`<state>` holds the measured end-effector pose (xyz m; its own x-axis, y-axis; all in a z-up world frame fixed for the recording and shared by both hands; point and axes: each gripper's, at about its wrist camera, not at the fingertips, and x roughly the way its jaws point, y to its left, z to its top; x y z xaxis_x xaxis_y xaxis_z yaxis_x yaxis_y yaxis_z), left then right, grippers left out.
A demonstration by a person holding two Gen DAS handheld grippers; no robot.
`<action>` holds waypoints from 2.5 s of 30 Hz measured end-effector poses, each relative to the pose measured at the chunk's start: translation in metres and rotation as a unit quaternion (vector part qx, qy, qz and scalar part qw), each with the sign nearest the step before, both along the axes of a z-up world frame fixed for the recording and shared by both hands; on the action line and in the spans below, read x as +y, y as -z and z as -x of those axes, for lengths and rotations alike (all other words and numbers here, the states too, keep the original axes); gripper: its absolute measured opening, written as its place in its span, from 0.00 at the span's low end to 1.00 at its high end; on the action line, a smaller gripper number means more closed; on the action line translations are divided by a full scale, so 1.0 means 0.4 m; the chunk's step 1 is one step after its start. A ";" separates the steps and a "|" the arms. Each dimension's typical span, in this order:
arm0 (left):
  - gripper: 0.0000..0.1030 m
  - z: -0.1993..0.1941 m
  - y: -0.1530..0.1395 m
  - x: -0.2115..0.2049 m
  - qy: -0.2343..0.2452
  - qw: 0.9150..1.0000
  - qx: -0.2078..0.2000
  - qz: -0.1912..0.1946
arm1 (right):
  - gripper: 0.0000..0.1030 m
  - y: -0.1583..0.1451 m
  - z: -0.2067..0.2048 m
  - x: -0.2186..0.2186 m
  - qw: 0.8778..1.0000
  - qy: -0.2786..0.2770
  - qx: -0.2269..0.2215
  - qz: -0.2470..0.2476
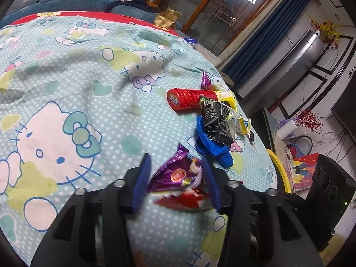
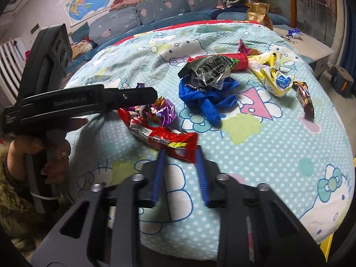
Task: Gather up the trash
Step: 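Grasp the purple candy wrapper with the left tool while the right tool grasps the red chocolate wrapper, then carry both wrappers over the yellow bin and open both tools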
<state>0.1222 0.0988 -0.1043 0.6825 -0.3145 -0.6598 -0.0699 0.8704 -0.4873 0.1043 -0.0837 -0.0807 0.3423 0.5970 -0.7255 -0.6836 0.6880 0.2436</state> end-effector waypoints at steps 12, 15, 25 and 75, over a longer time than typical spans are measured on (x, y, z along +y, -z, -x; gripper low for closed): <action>0.38 0.013 -0.033 0.013 -0.010 1.000 -0.025 -0.002 | 0.07 -0.026 0.029 -0.030 1.000 -0.007 -0.018 0.001; 0.38 0.021 -0.056 0.022 -0.016 0.999 -0.036 -0.004 | 0.07 -0.041 0.042 -0.033 0.999 -0.014 -0.032 0.003; 0.38 0.043 -0.127 0.041 -0.027 0.997 -0.071 -0.010 | 0.06 -0.091 0.058 -0.093 0.998 0.002 -0.055 -0.005; 0.38 0.062 -0.253 -0.215 0.077 0.987 -0.132 -0.052 | 0.06 -0.197 -0.005 -0.455 0.968 0.224 -0.109 -0.025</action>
<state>0.0972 0.0129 -0.0030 0.7836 -0.3688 -0.5000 0.1849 0.9068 -0.3789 0.1063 -0.2657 -0.0020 0.7168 0.3855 -0.5810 -0.3590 0.9184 0.1665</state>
